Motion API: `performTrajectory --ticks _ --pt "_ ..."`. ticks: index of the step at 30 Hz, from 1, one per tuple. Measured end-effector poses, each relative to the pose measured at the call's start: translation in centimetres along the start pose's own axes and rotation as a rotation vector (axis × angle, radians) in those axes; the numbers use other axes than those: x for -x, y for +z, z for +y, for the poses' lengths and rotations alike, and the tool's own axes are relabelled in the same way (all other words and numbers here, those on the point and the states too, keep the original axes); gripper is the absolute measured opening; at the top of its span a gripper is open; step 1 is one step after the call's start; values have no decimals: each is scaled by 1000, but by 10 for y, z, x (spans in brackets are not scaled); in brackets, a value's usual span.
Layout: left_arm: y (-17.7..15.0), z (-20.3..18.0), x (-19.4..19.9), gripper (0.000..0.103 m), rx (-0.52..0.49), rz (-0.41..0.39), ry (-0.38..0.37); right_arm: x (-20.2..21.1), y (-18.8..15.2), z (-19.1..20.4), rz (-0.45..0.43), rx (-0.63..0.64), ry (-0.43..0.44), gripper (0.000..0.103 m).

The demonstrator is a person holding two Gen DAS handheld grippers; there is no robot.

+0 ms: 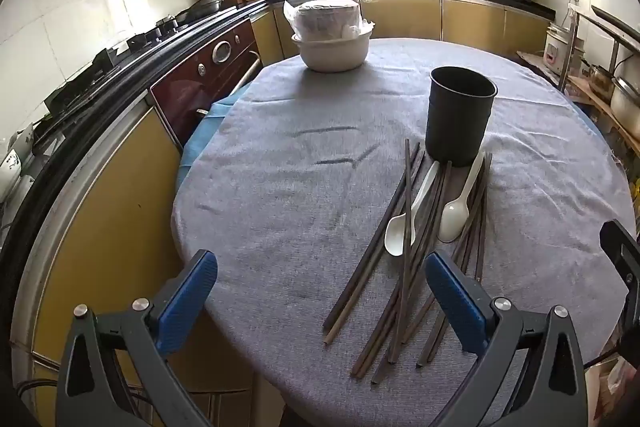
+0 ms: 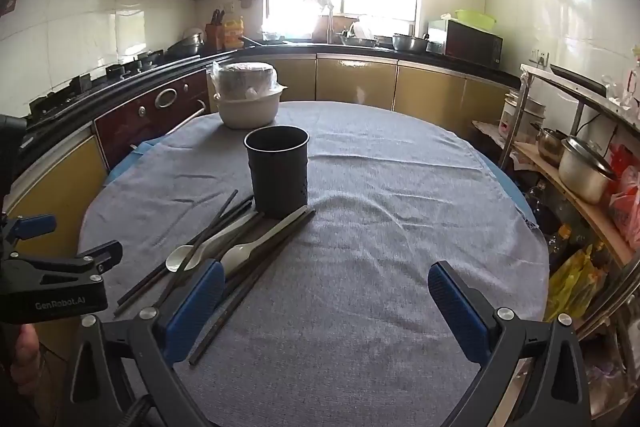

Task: Organize utensils

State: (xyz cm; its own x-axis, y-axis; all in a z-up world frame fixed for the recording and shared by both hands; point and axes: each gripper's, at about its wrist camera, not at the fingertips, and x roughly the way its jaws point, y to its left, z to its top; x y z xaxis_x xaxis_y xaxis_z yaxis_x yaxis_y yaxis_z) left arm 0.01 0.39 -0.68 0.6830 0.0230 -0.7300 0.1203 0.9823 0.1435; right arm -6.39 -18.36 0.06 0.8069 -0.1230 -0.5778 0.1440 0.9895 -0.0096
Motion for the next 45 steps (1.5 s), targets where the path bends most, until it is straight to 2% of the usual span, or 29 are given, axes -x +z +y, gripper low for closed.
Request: performTrajectory --ticks 26,36,45 --pt "-5 16 17 103 45 -36 -30 21 3 5 -35 -25 29 103" --pt "-6 15 13 103 47 -19 -37 21 2 6 -51 -9 16 103" --pt "-7 13 4 103 45 6 -47 14 2 2 -19 -22 10 103"
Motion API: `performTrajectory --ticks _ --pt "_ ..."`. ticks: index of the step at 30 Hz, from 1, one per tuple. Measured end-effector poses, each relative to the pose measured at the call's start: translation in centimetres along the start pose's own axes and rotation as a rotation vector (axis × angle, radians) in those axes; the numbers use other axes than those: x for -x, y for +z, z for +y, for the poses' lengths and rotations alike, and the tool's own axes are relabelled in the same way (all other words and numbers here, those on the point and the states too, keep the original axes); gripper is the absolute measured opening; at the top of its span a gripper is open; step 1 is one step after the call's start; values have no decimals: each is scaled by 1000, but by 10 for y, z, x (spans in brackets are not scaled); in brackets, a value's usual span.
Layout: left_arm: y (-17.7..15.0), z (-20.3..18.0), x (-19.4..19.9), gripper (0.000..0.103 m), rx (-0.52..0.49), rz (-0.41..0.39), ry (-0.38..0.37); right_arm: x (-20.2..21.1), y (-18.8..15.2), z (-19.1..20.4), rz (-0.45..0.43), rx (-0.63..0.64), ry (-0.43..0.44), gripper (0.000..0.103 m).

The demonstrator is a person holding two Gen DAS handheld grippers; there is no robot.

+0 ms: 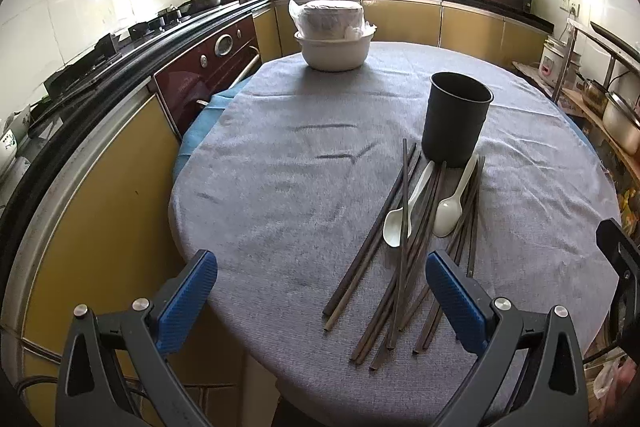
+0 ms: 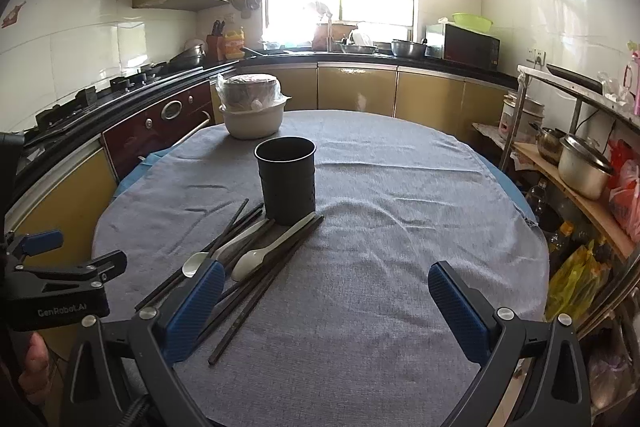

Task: Organize utensils

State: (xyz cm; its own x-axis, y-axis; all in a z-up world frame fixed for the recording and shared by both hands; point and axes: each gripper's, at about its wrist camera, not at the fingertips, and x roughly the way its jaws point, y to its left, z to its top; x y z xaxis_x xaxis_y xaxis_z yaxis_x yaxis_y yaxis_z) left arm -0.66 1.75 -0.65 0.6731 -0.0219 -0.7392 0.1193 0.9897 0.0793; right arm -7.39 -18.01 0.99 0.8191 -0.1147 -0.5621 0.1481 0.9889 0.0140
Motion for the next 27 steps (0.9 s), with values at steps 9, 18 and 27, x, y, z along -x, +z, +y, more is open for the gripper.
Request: performTrajectory --ticks 9,18,27 --pt "1 0 -13 103 1 26 -4 -13 0 1 40 -5 3 103" --pt "15 13 -38 103 8 57 -13 -45 10 -5 103 -63 30 103" --pt "34 33 -76 103 69 134 -66 -125 21 -17 278 -258 149 82"
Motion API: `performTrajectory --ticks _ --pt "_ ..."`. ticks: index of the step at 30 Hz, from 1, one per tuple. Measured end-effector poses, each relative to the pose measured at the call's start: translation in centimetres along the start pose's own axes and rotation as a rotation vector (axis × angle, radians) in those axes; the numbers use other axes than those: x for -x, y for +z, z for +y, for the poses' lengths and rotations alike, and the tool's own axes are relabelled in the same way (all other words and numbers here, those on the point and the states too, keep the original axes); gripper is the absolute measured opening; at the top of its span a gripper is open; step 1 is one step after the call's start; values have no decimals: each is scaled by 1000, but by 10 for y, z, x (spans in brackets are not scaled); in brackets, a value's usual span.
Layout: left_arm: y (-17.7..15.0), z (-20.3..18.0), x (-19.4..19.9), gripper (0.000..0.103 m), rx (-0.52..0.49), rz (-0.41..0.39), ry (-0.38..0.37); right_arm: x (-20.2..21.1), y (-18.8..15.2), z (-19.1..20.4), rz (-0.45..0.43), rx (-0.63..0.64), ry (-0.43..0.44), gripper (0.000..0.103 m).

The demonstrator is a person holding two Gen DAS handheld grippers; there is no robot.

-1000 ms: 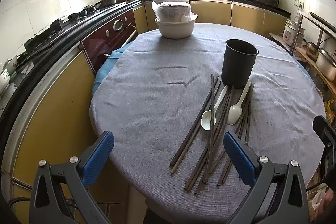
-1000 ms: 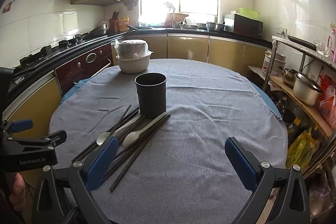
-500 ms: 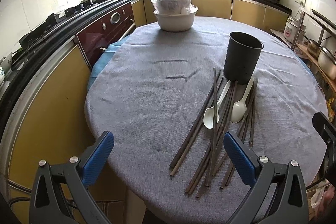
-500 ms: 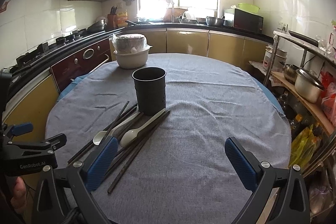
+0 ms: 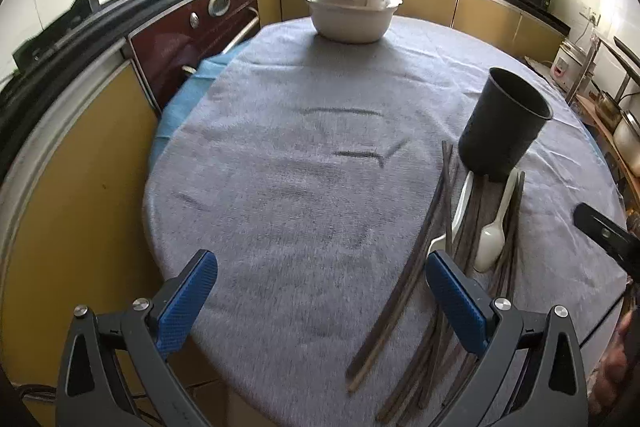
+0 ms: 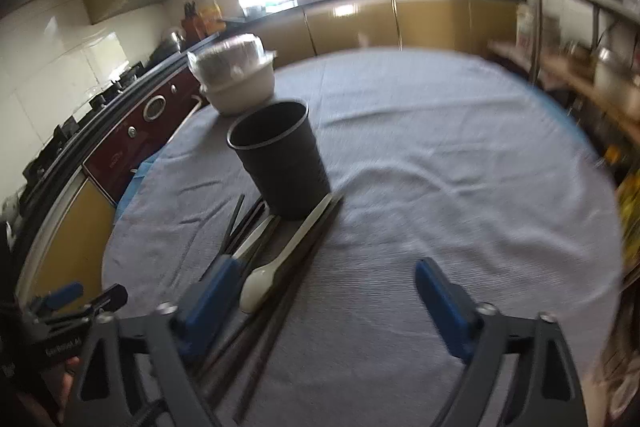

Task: Organize utensils
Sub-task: 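Close the left tool on a dark chopstick while the right tool grasps another chopstick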

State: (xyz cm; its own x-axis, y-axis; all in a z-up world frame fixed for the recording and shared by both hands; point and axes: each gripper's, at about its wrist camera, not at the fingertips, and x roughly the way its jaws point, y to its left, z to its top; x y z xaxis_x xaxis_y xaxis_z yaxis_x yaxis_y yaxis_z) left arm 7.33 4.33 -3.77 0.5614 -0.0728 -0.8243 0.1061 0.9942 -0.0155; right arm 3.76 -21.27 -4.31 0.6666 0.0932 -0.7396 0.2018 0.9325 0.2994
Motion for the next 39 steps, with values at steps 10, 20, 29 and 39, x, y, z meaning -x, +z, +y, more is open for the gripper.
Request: performTrajectory --ticks 10,20,29,39 --pt "0 -19 -32 70 -41 87 -132 -75 14 18 129 -122 48 54" --pt "25 -41 -54 70 -58 115 -244 -94 10 16 114 -103 -11 13" --pt "60 -69 -97 42 -90 170 -301 -78 9 -29 103 -192 -13 8" --pt "63 -70 -102 6 -95 149 -338 -63 15 -56 115 -251 54 9"
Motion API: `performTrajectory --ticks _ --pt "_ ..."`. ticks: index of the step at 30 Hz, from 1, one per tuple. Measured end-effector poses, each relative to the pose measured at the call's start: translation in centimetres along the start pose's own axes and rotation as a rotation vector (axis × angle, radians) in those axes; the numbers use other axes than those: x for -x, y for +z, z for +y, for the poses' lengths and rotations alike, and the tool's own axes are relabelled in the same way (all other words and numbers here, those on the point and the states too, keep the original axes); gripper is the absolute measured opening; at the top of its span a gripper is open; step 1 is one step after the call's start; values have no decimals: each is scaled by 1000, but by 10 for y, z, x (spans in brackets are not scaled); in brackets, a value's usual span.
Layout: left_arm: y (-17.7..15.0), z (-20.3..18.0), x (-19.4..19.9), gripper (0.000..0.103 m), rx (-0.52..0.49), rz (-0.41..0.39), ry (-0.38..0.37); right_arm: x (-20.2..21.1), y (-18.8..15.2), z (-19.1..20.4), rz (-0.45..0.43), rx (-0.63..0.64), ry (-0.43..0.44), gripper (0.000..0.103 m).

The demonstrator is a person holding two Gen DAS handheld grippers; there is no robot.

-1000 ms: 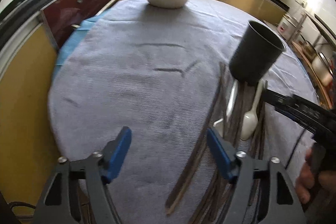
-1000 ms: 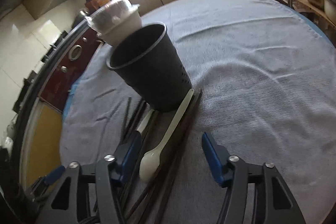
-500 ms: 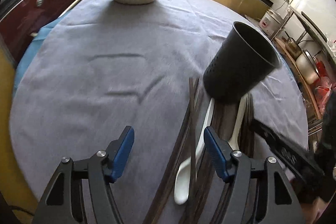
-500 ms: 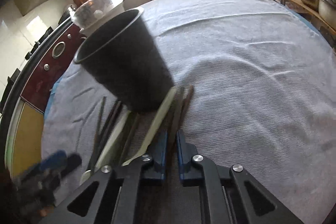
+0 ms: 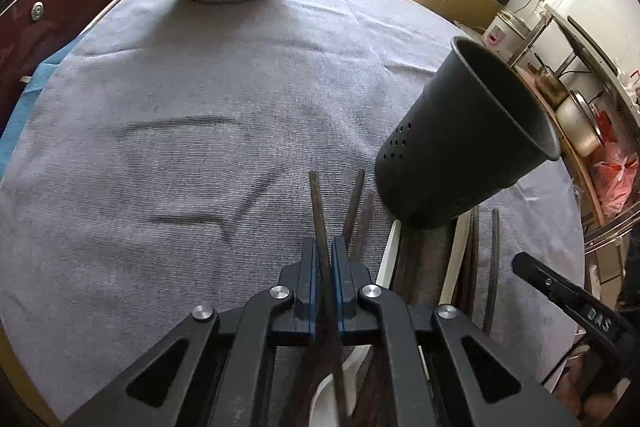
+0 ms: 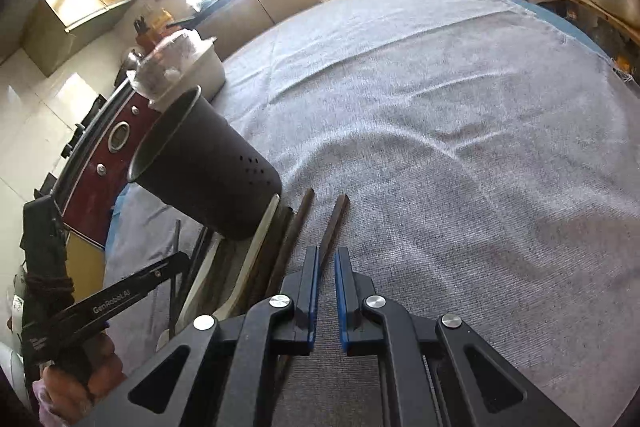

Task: Organize utensils
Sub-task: 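Close the left tool on a dark chopstick while the right tool grasps another chopstick, then lift both held chopsticks upright and drop them into the black holder cup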

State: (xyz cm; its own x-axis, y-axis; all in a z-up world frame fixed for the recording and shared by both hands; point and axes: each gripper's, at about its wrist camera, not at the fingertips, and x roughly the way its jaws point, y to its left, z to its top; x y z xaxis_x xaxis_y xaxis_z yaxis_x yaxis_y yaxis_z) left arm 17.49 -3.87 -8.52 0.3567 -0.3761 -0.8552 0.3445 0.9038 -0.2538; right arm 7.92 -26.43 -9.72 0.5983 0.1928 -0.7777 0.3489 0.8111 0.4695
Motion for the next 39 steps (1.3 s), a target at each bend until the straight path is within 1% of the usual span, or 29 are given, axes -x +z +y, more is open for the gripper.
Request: performTrajectory --ticks 1,2,3,5,9,10,12,13,15,16,17,19,21,22,25,27,32,35,39 --pt "-1 0 5 6 -6 -12 -5 -3 1 -2 21 -26 1 10" --pt "-2 1 9 6 -13 -25 -3 -7 1 -2 39 -35 -22 16" --pt "-4 3 15 6 -15 -31 0 -9 3 0 51 -37 -52 25" --pt "-2 9 20 6 -9 -38 1 -8 5 1 47 -31 -73 29" --pt "-1 17 25 5 9 -52 1 -17 15 20 57 18 -147 43" --pt "-2 19 28 5 11 -57 -1 -20 16 24 56 29 -163 44" --pt "-3 20 35 5 14 -69 -9 -25 17 34 51 77 -220 44" --pt "-4 20 39 5 16 -78 -13 -27 15 38 50 112 -252 42" --pt "-7 19 52 5 15 -101 -24 -28 11 43 35 173 -329 22" --pt "-8 18 57 5 13 -113 -28 -29 9 44 29 199 -347 14" --pt "-8 17 62 5 11 -124 -31 -29 8 46 21 223 -357 12" --pt "-8 11 74 5 2 -158 -46 -25 8 41 17 211 -320 10" --pt "-6 6 85 5 -14 -190 -49 -18 8 32 16 175 -262 9" --pt "-5 2 91 5 -23 -206 -52 -11 8 28 2 161 -235 9" --pt "-2 -7 112 5 -41 -259 -69 16 7 23 -63 159 -154 9" --pt "0 -13 126 5 -43 -297 -77 41 6 21 -127 165 -91 8" --pt "5 -28 155 5 -63 -378 -95 86 7 27 -267 177 21 6" --pt "8 -37 167 5 -78 -406 -95 104 9 38 -342 200 48 6" --pt "13 -47 181 5 -100 -439 -94 129 6 45 -410 210 84 6"
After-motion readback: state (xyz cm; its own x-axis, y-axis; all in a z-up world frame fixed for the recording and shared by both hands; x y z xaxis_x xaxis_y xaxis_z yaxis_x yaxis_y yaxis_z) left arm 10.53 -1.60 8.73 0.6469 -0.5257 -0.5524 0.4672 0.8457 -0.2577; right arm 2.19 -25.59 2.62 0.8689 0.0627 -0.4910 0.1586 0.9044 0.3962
